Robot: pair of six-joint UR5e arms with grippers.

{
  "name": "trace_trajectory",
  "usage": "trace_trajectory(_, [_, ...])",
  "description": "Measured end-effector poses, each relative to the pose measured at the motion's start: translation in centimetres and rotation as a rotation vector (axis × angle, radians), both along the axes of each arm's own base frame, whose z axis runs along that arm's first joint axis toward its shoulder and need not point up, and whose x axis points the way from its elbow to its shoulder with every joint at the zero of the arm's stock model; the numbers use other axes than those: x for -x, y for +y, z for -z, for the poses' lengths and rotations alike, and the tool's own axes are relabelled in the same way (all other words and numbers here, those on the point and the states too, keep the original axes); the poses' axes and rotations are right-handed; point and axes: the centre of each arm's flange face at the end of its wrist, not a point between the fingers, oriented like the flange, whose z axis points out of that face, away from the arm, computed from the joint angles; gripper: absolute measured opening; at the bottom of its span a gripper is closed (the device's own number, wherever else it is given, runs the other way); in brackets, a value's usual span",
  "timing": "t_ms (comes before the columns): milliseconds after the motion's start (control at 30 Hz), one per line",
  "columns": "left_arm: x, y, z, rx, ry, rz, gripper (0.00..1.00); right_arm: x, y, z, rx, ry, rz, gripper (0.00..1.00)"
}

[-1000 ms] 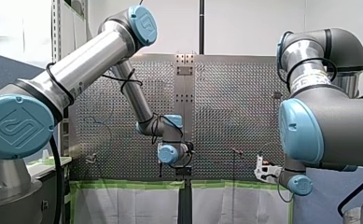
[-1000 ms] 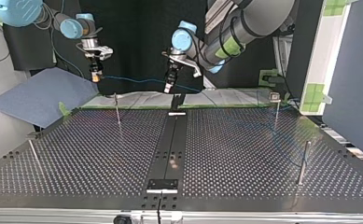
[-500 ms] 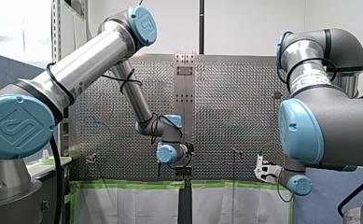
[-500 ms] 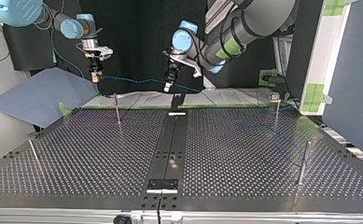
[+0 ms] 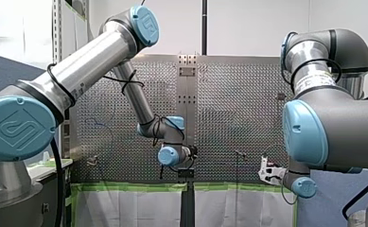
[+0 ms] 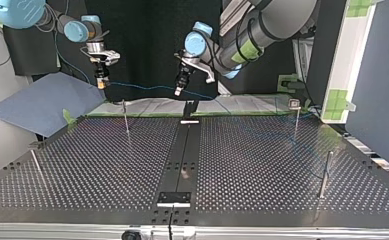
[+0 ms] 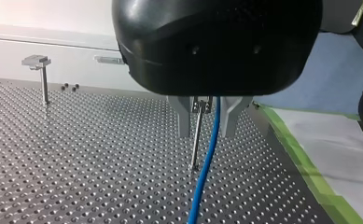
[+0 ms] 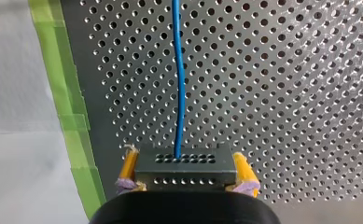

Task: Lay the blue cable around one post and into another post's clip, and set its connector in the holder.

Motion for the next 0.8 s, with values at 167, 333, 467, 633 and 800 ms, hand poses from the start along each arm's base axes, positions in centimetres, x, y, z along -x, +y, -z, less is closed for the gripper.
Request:
trace_trajectory(167, [0.14,-0.09,0.06,-0.006,0.006,0.016,0.34,0.11,-0.09,0.01,0.0,-0.002,0.005,0.0])
trace_trajectory(333, [0.19,-0.09,0.08,-0.01,0.009,0.019,0.34,0.28,-0.23,-0.01,0.0,-0.006,0.013,0.0])
trace_trajectory(467, [0.18,-0.08,0.07,-0.01,0.01,0.019,0.34,0.3,-0.24,0.0,-0.001,-0.007,0.014,0.0])
trace_trajectory(633, [0.14,-0.08,0.05,-0.004,0.009,0.016,0.34,0.24,-0.23,0.01,0.0,-0.007,0.013,0.0])
trace_trajectory(800, [-0.13,-0.03,-0.09,0.013,0.002,0.01,0.34,0.12,-0.22,0.0,0.002,-0.007,0.011,0.0])
